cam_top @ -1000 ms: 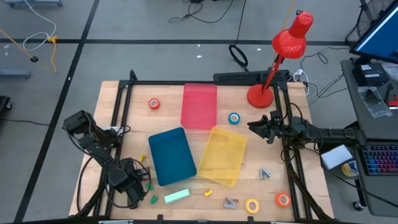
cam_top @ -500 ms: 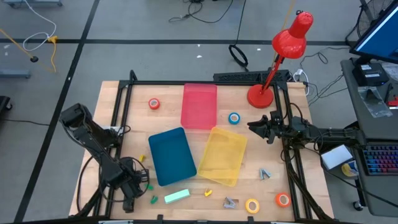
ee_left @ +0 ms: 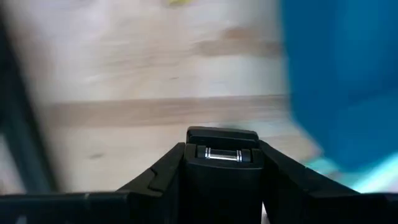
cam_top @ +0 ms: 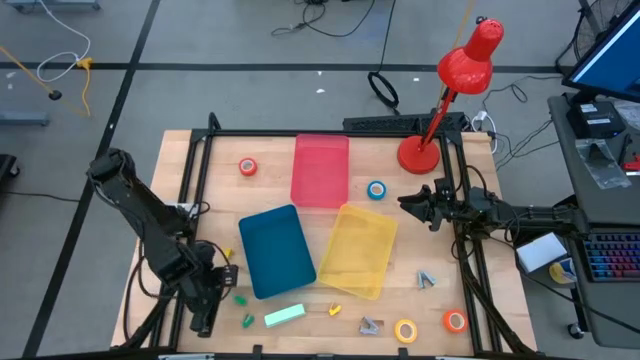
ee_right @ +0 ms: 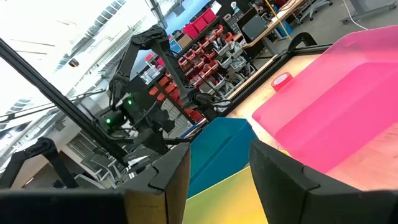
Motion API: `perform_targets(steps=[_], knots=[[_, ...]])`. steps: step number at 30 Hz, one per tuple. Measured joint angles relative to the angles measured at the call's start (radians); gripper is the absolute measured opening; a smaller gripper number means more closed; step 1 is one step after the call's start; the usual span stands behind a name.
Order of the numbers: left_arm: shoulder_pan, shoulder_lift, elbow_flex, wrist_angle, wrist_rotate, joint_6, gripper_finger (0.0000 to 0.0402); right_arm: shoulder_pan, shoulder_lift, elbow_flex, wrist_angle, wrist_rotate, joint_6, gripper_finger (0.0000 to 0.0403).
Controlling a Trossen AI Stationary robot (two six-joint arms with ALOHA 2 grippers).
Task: Pick and place Stapler, Stapler remover, tape
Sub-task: Put the big black stapler into the red bin
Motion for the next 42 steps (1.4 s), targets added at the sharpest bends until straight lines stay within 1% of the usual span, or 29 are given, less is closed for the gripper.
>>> perform_targets(steps=[5,9,12,15,20,23,27,30,34,38,42], knots=[[0.059,-0.049,0.000,0.038,-0.144,0.089,0.0160,0.000,0.000,0.000,0.000,0.000,0.000,0.0157],[0.136,-0.079,0.001,0.098,-0.272,0.210,0.0160,0.000,0.000,0.000,0.000,0.000,0.000,0.0157],[0.214,-0.095,0.001,0.143,-0.317,0.328,0.0160,0.000,0.000,0.000,0.000,0.000,0.000,0.0157],[0.303,-0.106,0.001,0.213,-0.334,0.469,0.0160,0.000,0.000,0.000,0.000,0.000,0.000,0.0157],[0.477,-0.107,0.001,0.341,-0.340,0.719,0.0160,0.000,0.000,0.000,0.000,0.000,0.000,0.0157],[0.584,-0.107,0.001,0.451,-0.337,0.876,0.0160,0.000,0.000,0.000,0.000,0.000,0.000,0.0157],[0.729,-0.107,0.001,0.631,-0.289,1.101,0.0160,0.000,0.000,0.000,0.000,0.000,0.000,0.0157],[0.830,-0.107,0.001,0.751,-0.248,1.233,0.0160,0.000,0.000,0.000,0.000,0.000,0.000,0.0157],[0.953,-0.107,0.001,0.827,-0.226,1.333,0.0160,0.000,0.000,0.000,0.000,0.000,0.000,0.0157],[1.066,-0.107,0.001,0.844,-0.205,1.380,0.0160,0.000,0.000,0.000,0.000,0.000,0.000,0.0157],[1.156,-0.089,0.007,0.866,-0.170,1.415,0.0160,0.000,0.000,0.000,0.000,0.000,0.000,0.0157]])
